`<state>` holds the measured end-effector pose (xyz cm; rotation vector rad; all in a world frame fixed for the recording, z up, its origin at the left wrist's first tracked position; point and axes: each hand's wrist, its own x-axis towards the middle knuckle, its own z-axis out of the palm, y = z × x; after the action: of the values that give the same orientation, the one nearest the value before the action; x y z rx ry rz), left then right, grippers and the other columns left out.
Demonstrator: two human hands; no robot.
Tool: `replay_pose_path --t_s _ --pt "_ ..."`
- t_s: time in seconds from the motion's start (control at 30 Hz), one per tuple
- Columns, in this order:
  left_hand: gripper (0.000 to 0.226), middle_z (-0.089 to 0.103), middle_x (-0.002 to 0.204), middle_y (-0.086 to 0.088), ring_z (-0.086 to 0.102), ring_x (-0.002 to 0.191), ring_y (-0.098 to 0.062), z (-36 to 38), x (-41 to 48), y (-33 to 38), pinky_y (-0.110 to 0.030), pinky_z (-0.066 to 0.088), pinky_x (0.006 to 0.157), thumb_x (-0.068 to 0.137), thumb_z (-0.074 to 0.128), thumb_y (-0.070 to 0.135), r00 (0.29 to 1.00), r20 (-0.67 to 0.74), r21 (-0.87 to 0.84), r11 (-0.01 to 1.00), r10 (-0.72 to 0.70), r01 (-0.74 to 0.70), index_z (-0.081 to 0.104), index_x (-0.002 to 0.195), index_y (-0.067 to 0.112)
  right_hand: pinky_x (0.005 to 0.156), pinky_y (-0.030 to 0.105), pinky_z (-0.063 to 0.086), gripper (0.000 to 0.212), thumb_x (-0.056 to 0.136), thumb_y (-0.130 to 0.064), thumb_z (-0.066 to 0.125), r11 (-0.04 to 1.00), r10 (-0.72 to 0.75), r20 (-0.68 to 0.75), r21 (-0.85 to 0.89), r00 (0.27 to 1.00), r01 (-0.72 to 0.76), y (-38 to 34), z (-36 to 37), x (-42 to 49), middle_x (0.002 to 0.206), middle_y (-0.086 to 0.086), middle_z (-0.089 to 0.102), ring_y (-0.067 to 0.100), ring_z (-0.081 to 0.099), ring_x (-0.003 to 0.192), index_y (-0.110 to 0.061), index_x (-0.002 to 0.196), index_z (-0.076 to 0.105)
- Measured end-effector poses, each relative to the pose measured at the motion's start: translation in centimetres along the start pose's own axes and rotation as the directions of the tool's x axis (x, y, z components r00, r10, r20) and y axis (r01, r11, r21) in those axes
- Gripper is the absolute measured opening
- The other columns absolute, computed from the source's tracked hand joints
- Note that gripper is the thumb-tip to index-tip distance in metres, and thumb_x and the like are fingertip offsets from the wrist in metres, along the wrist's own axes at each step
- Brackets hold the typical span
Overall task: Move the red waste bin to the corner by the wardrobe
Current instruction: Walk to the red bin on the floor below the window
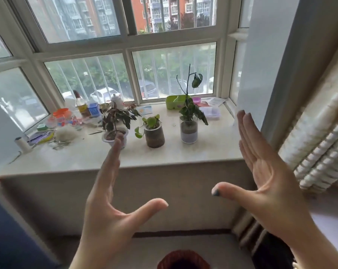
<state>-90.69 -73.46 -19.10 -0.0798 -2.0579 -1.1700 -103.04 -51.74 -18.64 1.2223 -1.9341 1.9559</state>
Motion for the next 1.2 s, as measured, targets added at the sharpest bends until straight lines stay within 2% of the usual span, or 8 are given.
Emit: replay_pose_path --t_s 0.17,0.33,0.5,0.87,1.2 --pt "0.111 0.032 0.159 0.014 0.026 0.149 -0.011 1.7 -2.3 -4.7 -0.036 0.024 0.117 0.060 0.084 0.054 0.994 0.001 -0.040 0.993 -0.114 0.114 0.027 0.153 0.033 0.119 0.034 0.018 0.117 0.059 -0.060 0.086 0.994 0.106 0.010 0.009 0.994 -0.106 4.8 0.8 -2.3 0.160 -0.026 0.025 0.004 0.017 0.152 -0.042 0.154 0.020" --pt "0.114 0.032 0.160 0.012 0.026 0.149 -0.010 3.4 -4.8 -8.9 -0.035 0.025 0.117 0.062 0.082 0.054 0.980 0.053 -0.029 0.980 -0.194 0.196 0.026 0.155 0.021 0.119 0.032 0.020 0.117 0.060 -0.058 0.086 0.979 0.205 0.004 0.017 0.979 -0.205 9.3 1.5 -4.9 0.160 -0.025 0.026 0.002 0.018 0.151 -0.036 0.155 0.022" --pt "0.112 0.031 0.160 0.011 0.027 0.149 -0.011 5.0 -7.0 -13.1 -0.035 0.024 0.118 0.063 0.081 0.053 0.964 0.089 -0.006 0.968 -0.250 0.251 0.026 0.155 0.020 0.120 0.031 0.019 0.118 0.060 -0.058 0.086 0.951 0.307 0.026 0.019 0.951 -0.307 13.8 2.5 -7.7 0.161 -0.025 0.025 0.000 0.016 0.151 -0.033 0.156 0.021" --pt "0.106 0.032 0.159 0.013 0.027 0.149 -0.009 7.8 -14.5 -22.1 -0.031 0.024 0.117 0.066 0.081 0.053 0.904 0.142 0.005 0.914 -0.402 0.405 0.029 0.154 0.024 0.118 0.026 0.020 0.119 0.056 -0.062 0.085 0.860 0.511 0.040 -0.036 0.859 -0.509 21.8 4.1 -14.5 0.159 -0.031 0.022 -0.005 0.017 0.150 -0.042 0.154 0.020" --pt "0.107 0.031 0.159 0.017 0.026 0.148 -0.004 9.4 -19.5 -26.5 -0.023 0.024 0.117 0.065 0.080 0.053 0.852 0.188 0.055 0.871 -0.489 0.488 0.028 0.154 0.026 0.117 0.022 0.023 0.118 0.054 -0.065 0.085 0.785 0.620 0.019 -0.041 0.785 -0.619 26.5 5.0 -19.9 0.159 -0.030 0.024 -0.006 0.019 0.149 -0.045 0.151 0.021"
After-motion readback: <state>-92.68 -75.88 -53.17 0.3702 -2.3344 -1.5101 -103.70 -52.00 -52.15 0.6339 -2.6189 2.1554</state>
